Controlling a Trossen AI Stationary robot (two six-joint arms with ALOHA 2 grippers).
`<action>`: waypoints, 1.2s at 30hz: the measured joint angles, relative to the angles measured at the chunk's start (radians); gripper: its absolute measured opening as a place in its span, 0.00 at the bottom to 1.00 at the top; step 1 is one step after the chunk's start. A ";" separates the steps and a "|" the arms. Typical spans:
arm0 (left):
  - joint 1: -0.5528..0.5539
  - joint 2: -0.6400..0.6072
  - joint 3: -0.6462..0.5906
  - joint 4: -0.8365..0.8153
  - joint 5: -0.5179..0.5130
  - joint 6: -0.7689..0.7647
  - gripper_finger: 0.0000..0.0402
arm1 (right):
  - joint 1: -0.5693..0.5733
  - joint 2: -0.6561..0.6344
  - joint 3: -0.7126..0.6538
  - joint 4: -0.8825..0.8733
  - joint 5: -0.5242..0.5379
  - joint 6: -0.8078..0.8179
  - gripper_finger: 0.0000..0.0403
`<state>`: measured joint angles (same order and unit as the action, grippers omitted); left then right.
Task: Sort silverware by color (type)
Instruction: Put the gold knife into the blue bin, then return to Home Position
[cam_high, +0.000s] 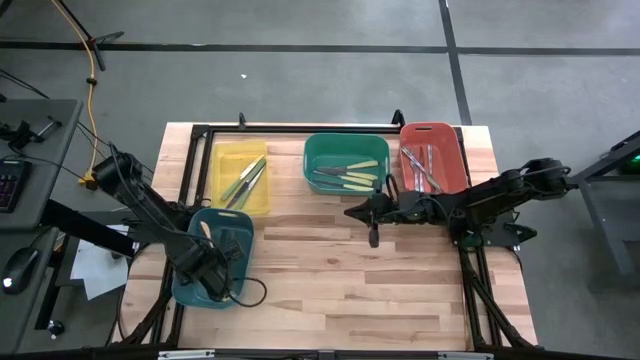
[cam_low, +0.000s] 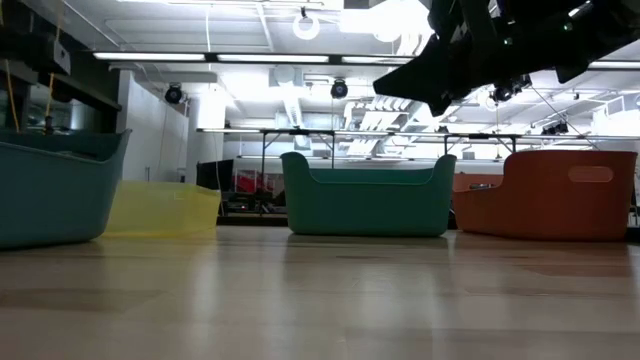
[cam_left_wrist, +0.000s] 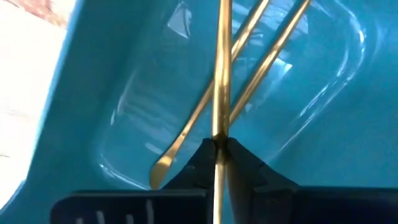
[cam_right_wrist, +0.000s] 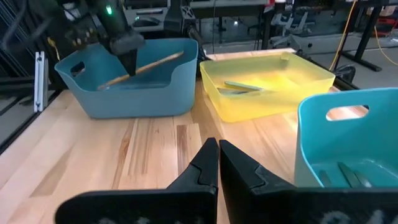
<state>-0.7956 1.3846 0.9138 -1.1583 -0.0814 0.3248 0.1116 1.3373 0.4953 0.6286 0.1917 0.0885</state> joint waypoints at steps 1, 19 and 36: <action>0.000 0.011 0.000 0.001 0.000 0.000 0.01 | 0.000 0.000 0.000 0.007 0.000 -0.001 0.00; 0.003 0.037 0.000 0.002 0.000 -0.089 0.12 | 0.000 -0.002 0.000 0.040 0.002 -0.017 0.00; 0.003 0.037 0.000 -0.004 -0.002 -0.114 0.28 | 0.000 -0.003 0.000 0.040 0.003 -0.018 0.00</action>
<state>-0.7921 1.4213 0.9141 -1.1625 -0.0838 0.2107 0.1116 1.3346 0.4953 0.6682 0.1944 0.0708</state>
